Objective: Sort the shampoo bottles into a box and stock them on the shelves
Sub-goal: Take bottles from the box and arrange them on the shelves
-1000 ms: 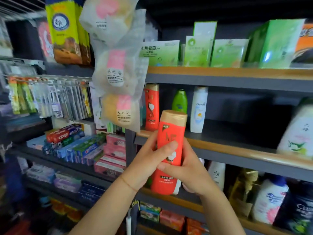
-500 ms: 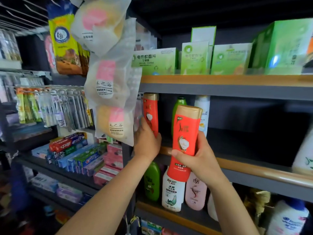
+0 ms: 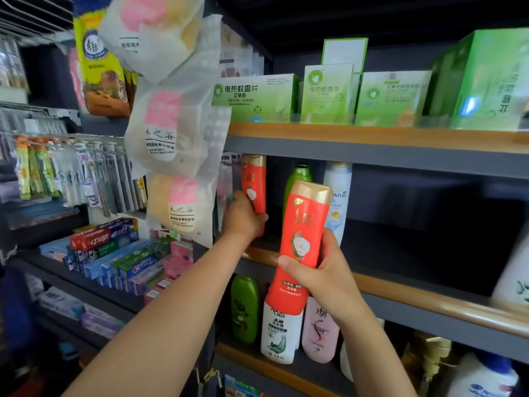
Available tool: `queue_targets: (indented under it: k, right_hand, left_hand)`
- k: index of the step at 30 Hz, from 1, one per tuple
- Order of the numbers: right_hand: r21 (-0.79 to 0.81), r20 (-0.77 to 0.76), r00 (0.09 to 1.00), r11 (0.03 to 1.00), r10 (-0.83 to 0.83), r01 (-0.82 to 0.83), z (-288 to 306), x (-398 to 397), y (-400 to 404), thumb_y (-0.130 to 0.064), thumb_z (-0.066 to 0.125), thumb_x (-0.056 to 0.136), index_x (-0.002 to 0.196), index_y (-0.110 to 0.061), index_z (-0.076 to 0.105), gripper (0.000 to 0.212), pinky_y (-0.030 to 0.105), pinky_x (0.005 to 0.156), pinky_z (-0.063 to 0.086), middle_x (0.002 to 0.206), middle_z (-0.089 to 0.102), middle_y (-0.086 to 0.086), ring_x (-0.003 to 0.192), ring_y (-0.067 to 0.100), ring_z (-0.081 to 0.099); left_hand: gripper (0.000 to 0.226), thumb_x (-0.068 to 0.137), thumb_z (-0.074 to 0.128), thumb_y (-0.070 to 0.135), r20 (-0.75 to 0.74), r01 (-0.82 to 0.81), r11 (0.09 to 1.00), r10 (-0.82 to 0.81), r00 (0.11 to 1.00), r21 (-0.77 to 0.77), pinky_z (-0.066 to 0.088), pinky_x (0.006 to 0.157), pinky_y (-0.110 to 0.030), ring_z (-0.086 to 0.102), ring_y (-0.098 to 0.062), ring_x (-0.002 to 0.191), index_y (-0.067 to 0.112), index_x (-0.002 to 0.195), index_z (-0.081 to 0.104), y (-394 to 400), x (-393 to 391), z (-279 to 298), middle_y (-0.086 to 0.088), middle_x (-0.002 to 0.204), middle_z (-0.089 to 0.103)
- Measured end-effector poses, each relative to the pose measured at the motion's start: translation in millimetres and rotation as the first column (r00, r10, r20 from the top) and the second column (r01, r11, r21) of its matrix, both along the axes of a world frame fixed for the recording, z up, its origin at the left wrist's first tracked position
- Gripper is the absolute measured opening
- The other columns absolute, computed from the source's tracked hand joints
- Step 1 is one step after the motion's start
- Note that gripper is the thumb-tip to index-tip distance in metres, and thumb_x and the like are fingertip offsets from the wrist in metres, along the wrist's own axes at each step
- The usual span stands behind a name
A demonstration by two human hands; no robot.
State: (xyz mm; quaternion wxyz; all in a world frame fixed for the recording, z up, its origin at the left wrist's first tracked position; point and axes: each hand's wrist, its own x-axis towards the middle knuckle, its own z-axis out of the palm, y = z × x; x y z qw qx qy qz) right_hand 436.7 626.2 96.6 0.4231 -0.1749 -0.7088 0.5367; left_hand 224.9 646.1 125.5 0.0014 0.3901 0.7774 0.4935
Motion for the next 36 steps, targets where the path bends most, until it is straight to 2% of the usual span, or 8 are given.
queue_targets:
  k: [7,11,16,18,21,25,30,36]
  right_hand:
    - [-0.003,-0.014,1.0,1.0,0.012,-0.012,-1,0,0,-0.029,0.085,0.068,0.122,-0.031,0.051,0.064,0.026,0.073,0.059,0.106,0.07,-0.011,0.098,0.009,0.07]
    - [0.021,-0.049,0.998,0.999,0.038,-0.037,6,-1,-2,-0.025,0.084,0.069,0.124,-0.03,0.051,0.064,0.026,0.073,0.059,0.107,0.071,-0.009,0.099,0.012,0.07]
    - [0.129,-0.166,0.986,0.992,0.029,-0.007,29,-15,-6,-0.017,0.086,0.069,0.13,-0.023,0.047,0.073,0.027,0.079,0.057,0.115,0.068,-0.003,0.103,0.012,0.069]
    - [0.189,-0.195,0.981,0.981,-0.002,0.04,39,-27,-5,-0.02,0.088,0.066,0.133,-0.025,0.044,0.079,0.034,0.086,0.057,0.118,0.067,-0.005,0.108,0.013,0.067]
    - [0.293,-0.2,0.98,0.953,-0.022,0.082,48,-48,1,-0.023,0.09,0.065,0.135,-0.026,0.04,0.085,0.043,0.094,0.055,0.124,0.062,-0.003,0.113,0.016,0.064]
    - [0.369,-0.153,0.988,0.926,-0.024,0.08,50,-73,9,-0.018,0.092,0.063,0.136,-0.03,0.04,0.09,0.043,0.098,0.053,0.127,0.057,-0.016,0.119,0.01,0.058]
    - [0.414,-0.093,0.996,0.909,-0.016,0.053,45,-88,17,-0.015,0.092,0.062,0.137,-0.028,0.04,0.092,0.042,0.1,0.052,0.132,0.057,-0.009,0.122,0.009,0.057]
    - [0.374,-0.016,0.997,0.924,-0.077,0.077,41,-96,22,-0.024,0.091,0.063,0.13,-0.033,0.04,0.085,0.038,0.09,0.056,0.119,0.062,-0.016,0.107,0.002,0.062]
  left_hand:
    - [0.06,0.086,0.075,0.03,0.0,0.025,0.999,-0.025,1.0,-0.028,0.053,0.095,-0.046,0.061,-0.033,0.117,0.012,0.132,0.04,4,0,0,-0.012,0.131,0.06]
    - [0.042,0.096,0.06,0.031,-0.093,0.139,0.959,-0.119,0.989,0.247,0.05,0.1,-0.046,0.059,-0.022,0.118,0.017,0.133,0.046,-21,16,-11,-0.005,0.13,0.058]
    - [0.039,0.098,0.043,0.041,0.18,0.26,0.783,-0.424,0.888,0.566,0.044,0.109,-0.047,0.059,-0.016,0.123,0.025,0.128,0.064,-82,48,-42,0.002,0.129,0.066]
    - [0.032,0.102,0.045,0.02,0.21,0.27,0.729,-0.494,0.844,0.629,0.047,0.107,-0.042,0.062,-0.015,0.121,0.022,0.127,0.064,-96,54,-47,0.001,0.126,0.068]
    - [0.06,0.092,0.051,-0.009,0.087,0.357,0.762,-0.473,0.877,0.54,0.05,0.096,-0.021,0.062,0.0,0.113,0.027,0.14,0.052,-106,59,-44,0.015,0.126,0.066]
    - [0.056,0.09,0.067,0.013,-0.108,0.335,0.839,-0.321,0.941,0.429,0.051,0.094,-0.023,0.061,-0.001,0.111,0.038,0.137,0.047,-97,49,-35,0.016,0.127,0.062]
    - [0.046,0.089,0.069,0.015,-0.07,0.187,0.878,-0.174,0.982,0.441,0.053,0.093,-0.032,0.064,-0.008,0.107,0.027,0.13,0.053,-86,38,-35,0.009,0.116,0.067]
    - [0.064,0.086,0.068,0.009,-0.006,0.216,0.893,-0.233,0.973,0.395,0.048,0.089,-0.013,0.06,0.003,0.109,0.026,0.141,0.042,-81,37,-33,0.014,0.12,0.062]
